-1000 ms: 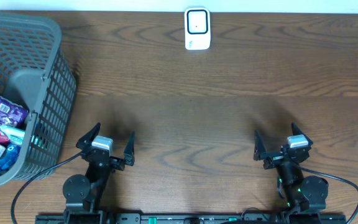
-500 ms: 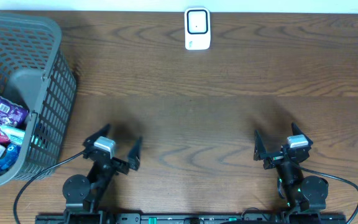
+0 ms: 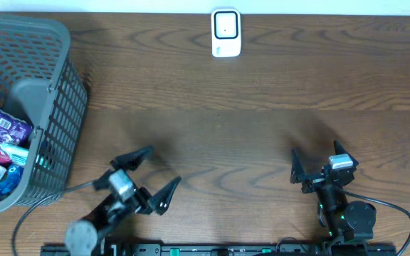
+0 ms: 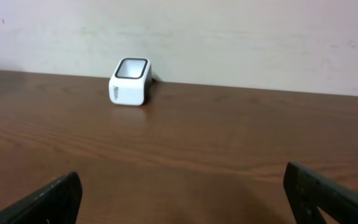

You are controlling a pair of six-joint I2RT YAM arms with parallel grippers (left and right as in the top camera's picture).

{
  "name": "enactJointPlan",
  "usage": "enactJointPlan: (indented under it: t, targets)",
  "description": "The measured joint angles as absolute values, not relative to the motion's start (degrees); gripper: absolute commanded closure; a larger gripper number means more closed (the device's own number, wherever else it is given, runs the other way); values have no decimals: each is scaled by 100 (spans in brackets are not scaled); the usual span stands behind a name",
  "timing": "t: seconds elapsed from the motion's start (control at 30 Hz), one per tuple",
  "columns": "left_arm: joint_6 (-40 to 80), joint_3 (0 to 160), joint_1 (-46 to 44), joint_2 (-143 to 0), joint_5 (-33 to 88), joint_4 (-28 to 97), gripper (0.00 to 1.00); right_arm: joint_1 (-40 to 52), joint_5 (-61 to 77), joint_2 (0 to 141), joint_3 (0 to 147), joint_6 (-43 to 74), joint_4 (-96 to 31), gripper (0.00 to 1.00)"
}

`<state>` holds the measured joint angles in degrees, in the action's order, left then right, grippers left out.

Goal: Scan the item barcode
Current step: 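Move the left gripper into the grey basket toward the purple pack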

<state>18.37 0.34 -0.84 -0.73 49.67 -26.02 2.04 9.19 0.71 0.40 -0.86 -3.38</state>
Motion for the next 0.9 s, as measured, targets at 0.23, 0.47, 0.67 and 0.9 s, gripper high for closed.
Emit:
enactJointPlan:
  t: [0.23, 0.47, 0.67, 0.9]
  targets:
    - [2034, 338, -84, -62, 4556, -3664, 2, 204, 917, 71, 40, -86, -336, 1]
    - [1734, 1660, -84, -543, 3754, -3625, 2, 204, 919, 71, 40, -86, -336, 1]
    - [1476, 3065, -84, -1964, 3559, -2834, 2, 204, 919, 71, 40, -86, -336, 1]
    - [1184, 5841, -73, -4283, 3214, 443, 2, 204, 917, 69, 40, -86, -331, 1]
